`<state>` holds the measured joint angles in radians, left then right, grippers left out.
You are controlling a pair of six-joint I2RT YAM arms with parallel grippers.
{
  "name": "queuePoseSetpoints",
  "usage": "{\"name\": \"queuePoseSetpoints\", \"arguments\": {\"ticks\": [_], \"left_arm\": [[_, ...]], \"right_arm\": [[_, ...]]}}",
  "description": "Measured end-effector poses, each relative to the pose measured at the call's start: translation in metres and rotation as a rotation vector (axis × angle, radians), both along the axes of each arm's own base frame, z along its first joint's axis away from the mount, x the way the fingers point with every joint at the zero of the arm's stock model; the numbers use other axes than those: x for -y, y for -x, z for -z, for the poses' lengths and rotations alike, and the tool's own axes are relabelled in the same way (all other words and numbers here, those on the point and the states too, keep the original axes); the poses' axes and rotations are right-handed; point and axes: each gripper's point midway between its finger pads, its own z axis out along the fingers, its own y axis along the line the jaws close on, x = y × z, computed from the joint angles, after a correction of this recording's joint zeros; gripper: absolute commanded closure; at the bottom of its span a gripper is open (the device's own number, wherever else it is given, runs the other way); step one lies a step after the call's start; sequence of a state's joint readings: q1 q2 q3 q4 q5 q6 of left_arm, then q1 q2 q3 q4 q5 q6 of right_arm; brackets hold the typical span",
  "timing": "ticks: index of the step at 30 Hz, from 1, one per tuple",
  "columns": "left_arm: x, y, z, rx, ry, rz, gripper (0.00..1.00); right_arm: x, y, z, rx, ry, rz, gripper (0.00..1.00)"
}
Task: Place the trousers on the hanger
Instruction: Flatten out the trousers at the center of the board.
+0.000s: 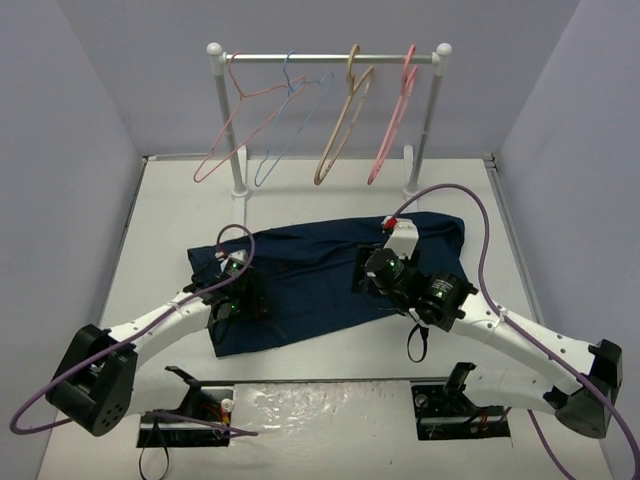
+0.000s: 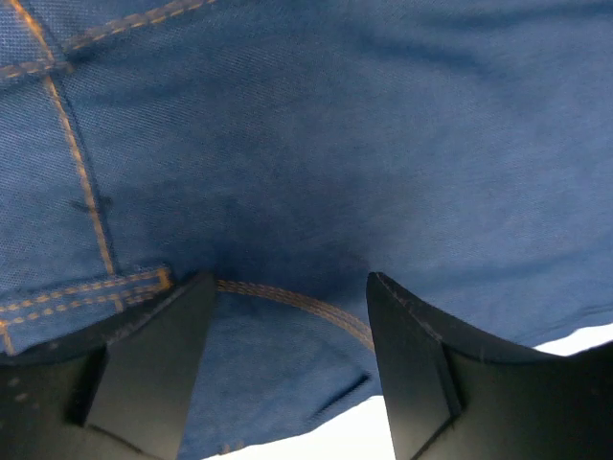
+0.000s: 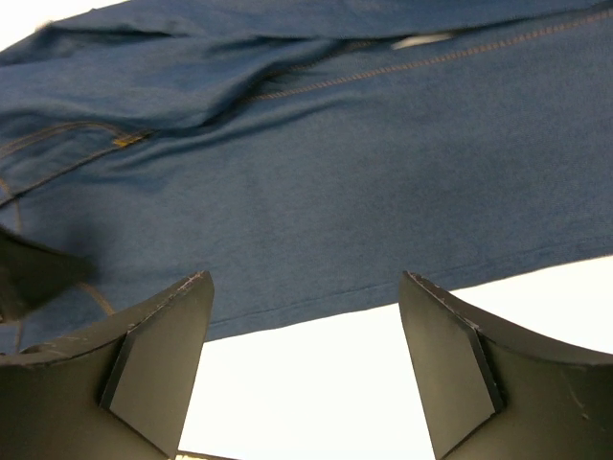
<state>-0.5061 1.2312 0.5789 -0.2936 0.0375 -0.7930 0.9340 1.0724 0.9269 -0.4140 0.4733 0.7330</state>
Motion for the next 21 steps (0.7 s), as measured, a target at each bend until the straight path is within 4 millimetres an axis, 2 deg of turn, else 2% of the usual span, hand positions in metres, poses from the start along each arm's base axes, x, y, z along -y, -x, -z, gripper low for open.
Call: {"name": "queuePoseSetpoints", "arguments": {"ticks": [2,4,7,11,14,18,21], "left_arm": [[-0.003,-0.002,-0.003,0.003,0.015,-0.049,0.38],[-0.017,-0.004,-0.004,-0.001,0.014,-0.118,0.38],[-0.051,-0.004,-0.001,-0.017,0.01,-0.26,0.38],[-0.1,0.005,-0.001,-0.033,0.004,-0.466,0.39],[-0.126,0.014,-0.001,-0.041,-0.02,-0.574,0.39],[-0.14,0.014,-0.006,-0.066,-0.042,-0.621,0.39],[-0.139,-0.003,-0.023,-0.03,-0.028,-0.588,0.36]], "right_arm": [[0.004,0.0,0.009,-0.016,0.01,0.013,0.22],[0.01,-0.001,0.018,-0.037,0.013,0.037,0.2],[0.027,-0.007,0.035,-0.077,0.017,0.109,0.17],[0.061,-0.019,0.051,-0.123,0.01,0.245,0.13],[0.086,-0.026,0.06,-0.149,0.006,0.339,0.1],[0.123,-0.035,0.07,-0.182,-0.002,0.47,0.01],[0.156,-0.038,0.078,-0.202,-0.004,0.58,0.0]]}}
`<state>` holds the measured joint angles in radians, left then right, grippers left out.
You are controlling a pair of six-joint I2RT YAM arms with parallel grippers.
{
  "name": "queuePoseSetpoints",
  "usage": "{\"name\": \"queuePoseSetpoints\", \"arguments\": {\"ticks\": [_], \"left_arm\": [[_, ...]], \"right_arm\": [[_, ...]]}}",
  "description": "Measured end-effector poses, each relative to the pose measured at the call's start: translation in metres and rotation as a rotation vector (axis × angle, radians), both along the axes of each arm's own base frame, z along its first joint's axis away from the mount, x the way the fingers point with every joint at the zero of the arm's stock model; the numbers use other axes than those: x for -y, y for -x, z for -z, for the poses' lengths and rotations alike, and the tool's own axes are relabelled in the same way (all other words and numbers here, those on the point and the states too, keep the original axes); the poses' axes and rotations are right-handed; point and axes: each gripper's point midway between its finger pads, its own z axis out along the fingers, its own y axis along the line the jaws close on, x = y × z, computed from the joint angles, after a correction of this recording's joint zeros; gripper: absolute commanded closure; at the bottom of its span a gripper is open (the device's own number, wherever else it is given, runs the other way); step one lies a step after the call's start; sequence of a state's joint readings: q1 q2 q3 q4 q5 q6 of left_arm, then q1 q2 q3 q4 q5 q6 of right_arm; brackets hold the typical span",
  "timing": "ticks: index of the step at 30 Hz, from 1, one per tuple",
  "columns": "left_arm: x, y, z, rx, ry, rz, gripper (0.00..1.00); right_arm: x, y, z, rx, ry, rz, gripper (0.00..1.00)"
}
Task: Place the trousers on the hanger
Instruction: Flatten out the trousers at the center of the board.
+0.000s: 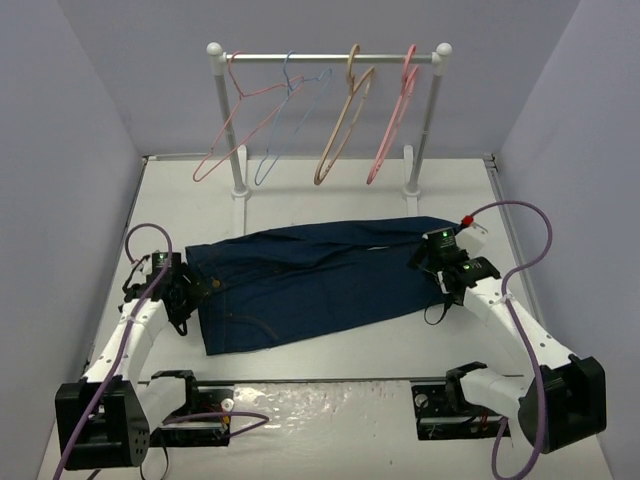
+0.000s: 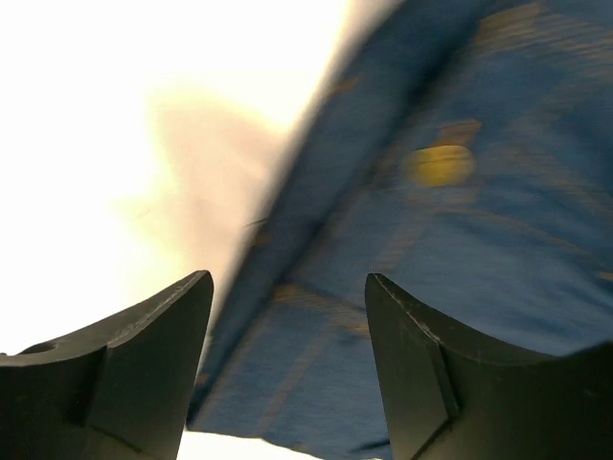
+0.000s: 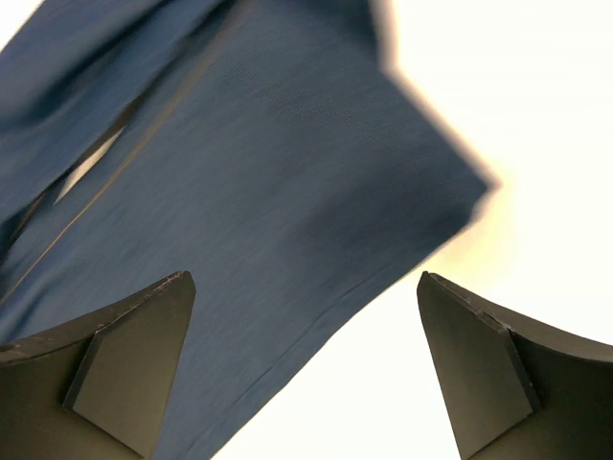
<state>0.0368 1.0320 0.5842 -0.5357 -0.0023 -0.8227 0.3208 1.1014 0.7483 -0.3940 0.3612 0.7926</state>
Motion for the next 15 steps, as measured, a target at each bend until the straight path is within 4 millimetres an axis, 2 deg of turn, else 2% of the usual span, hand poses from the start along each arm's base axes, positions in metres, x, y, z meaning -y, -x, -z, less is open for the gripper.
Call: {"name": "queuePoseSetpoints", "arguments": {"ticks": [3,7,10,15], "left_arm": [[0.008,-0.024,-0.03,0.08,0.009,0.087,0.32],[0.027,-0.051,-0.074,0.207,-0.014,0.271,0.14],[0.038,-0.053,-0.085,0.247,-0.041,0.386,0.1],[0.045,-0.042,-0.079,0.243,-0.08,0.5,0.09]], "right_arm": [[0.027,0.001,0.011,-0.026,0.0,0.088,0.0],[0.062,0.003,0.032,-0.073,-0.009,0.201,0.0],[0.069,-0.003,0.046,-0.109,-0.003,0.198,0.0],[0.069,-0.013,0.074,-0.187,0.027,0.125,0.02]]}}
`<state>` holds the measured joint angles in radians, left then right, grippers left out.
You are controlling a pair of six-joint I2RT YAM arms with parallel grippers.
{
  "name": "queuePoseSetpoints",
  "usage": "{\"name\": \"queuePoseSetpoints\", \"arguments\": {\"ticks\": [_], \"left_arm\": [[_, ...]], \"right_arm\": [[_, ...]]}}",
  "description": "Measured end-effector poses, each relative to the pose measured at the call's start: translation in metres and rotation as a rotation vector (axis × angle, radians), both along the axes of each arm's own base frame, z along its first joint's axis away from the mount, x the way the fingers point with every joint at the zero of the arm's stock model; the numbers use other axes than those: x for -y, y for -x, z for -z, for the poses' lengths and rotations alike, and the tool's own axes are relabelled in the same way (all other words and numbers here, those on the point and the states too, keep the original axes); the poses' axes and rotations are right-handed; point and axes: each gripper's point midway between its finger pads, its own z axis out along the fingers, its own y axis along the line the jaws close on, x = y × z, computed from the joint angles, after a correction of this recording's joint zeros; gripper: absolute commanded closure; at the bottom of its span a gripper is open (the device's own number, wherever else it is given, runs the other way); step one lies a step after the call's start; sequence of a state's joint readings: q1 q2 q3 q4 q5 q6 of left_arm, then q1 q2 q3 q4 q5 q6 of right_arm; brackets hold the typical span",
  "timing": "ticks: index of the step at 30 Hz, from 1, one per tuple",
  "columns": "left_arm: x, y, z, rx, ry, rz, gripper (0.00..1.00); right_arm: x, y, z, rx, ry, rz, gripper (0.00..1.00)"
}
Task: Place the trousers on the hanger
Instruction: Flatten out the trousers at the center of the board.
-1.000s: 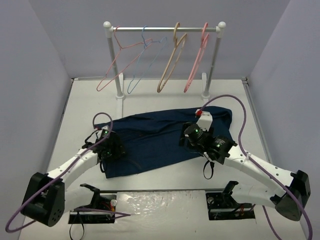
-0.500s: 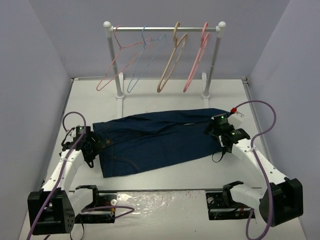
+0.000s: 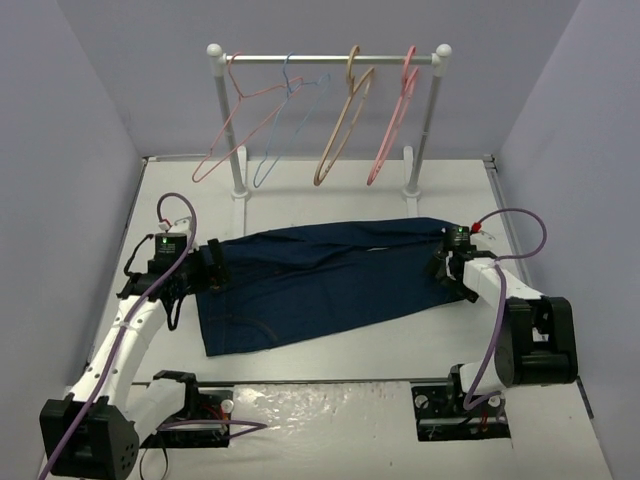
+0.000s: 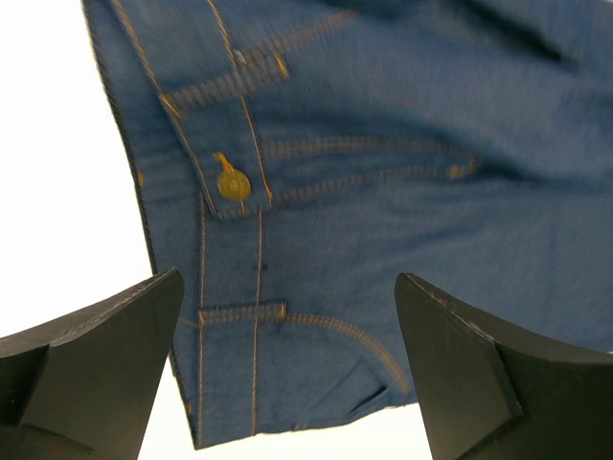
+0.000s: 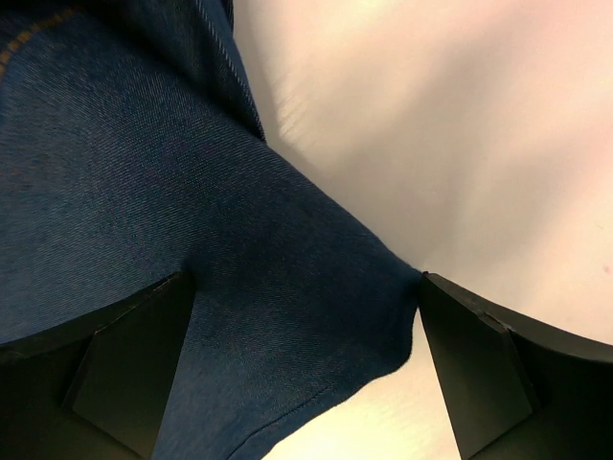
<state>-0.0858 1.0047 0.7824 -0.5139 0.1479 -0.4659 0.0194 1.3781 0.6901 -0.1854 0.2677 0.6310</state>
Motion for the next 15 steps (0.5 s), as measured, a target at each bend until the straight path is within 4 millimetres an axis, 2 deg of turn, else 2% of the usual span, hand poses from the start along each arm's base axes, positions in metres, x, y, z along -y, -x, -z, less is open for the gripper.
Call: {"name": "queuePoseSetpoints", "arguments": {"ticks": [1,2,4,5,6,7,11,13,15], "left_arm": [[0.002,0.003,0.003,-0.002,-0.007,0.019,0.09],[0.003,0.007,0.005,-0.004,-0.014,0.035,0.09],[0.006,0.013,0.01,-0.007,-0.029,0.065,0.09],[0.007,0.016,0.012,-0.008,-0.037,0.077,0.09],[0.007,0.018,0.014,-0.008,-0.047,0.085,0.09],[0.007,0.019,0.014,-0.006,-0.06,0.091,0.09],[0.001,0.019,0.017,-0.009,-0.109,0.086,0.09],[-0.002,0.019,0.022,-0.029,-0.128,0.082,0.09],[-0.004,0.019,0.026,-0.046,-0.14,0.078,0.09]], "right_arm": [[-0.001,-0.001,0.006,-0.017,0.0,-0.019,0.08],[-0.002,-0.001,0.01,-0.031,-0.002,-0.038,0.18],[-0.005,-0.003,0.013,-0.039,-0.007,-0.078,0.49],[-0.006,-0.005,0.013,-0.038,-0.009,-0.095,0.71],[-0.007,-0.006,0.013,-0.034,-0.009,-0.11,0.88],[-0.008,-0.008,0.012,-0.031,-0.01,-0.125,0.99],[-0.017,-0.011,0.001,-0.003,0.003,-0.196,1.0],[-0.031,-0.013,-0.016,0.039,0.023,-0.259,1.0],[-0.055,-0.018,-0.037,0.089,0.042,-0.343,1.0]]}}
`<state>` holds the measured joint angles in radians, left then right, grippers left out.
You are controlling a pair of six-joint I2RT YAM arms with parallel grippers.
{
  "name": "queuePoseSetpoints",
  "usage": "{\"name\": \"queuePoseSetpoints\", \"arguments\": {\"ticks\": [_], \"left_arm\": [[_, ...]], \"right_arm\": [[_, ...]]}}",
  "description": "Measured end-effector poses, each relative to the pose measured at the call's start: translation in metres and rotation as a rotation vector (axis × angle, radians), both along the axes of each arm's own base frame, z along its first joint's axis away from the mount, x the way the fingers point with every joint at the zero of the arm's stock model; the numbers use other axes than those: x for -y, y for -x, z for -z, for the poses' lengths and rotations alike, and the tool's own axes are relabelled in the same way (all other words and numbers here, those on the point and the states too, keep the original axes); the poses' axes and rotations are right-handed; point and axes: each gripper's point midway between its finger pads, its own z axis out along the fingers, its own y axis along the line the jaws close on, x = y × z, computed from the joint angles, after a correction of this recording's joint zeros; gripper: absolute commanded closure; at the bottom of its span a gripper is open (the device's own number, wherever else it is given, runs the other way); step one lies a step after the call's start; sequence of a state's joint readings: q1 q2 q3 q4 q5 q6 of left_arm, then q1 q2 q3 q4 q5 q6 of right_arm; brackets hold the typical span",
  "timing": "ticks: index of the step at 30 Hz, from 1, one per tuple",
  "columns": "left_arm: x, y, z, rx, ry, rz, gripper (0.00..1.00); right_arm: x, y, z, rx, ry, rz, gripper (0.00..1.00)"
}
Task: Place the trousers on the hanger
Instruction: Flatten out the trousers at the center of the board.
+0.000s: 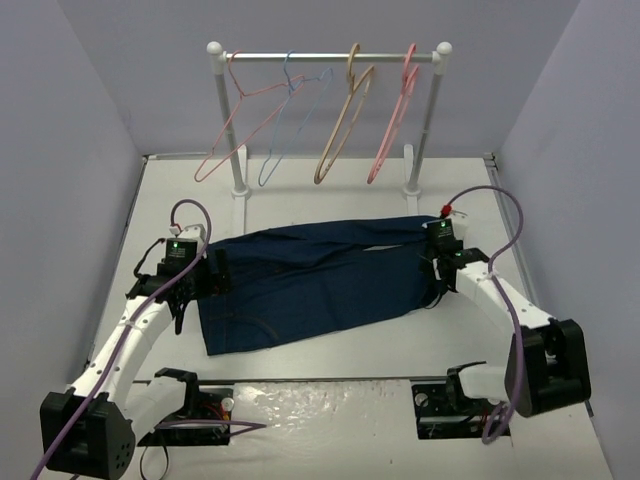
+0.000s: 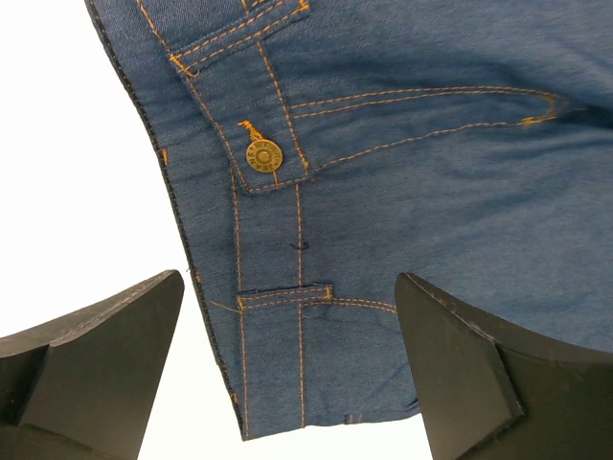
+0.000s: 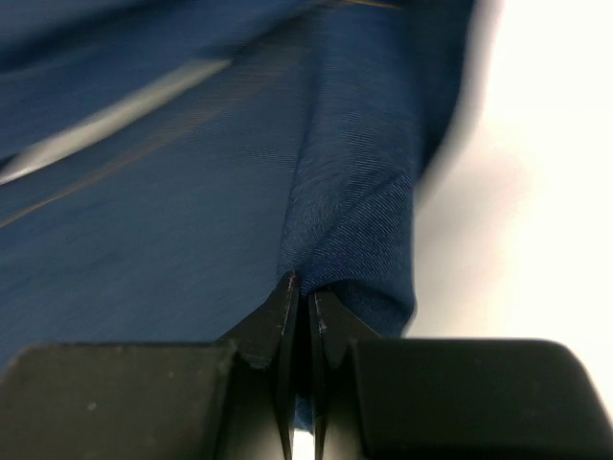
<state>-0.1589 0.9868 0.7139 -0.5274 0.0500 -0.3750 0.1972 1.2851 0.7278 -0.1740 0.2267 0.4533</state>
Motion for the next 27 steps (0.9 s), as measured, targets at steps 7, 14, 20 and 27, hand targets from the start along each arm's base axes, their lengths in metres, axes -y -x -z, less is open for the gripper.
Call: {"name": "queuePoseSetpoints", "arguments": {"ticks": [7,14,20,27], "left_arm": [[-0.004,-0.001,0.002,-0.006,-0.019,-0.012,0.09],[-0.005,-0.001,0.002,-0.006,-0.023,-0.013,0.09],[-0.004,-0.001,0.002,-0.006,-0.024,-0.009,0.09],[-0.004,-0.001,0.002,-0.006,-0.024,-0.009,0.09]], "right_arm": [[-0.145,0.014,-0.05,0.122,-0.029,-0.371,0.98],[-0.248,0.085,0.021,-0.091,0.069,-0.68,0.5],[-0.275,0.113,0.023,-0.127,0.048,-0.782,0.4],[-0.225,0.066,-0.043,0.037,-0.134,-0.551,0.3]]}}
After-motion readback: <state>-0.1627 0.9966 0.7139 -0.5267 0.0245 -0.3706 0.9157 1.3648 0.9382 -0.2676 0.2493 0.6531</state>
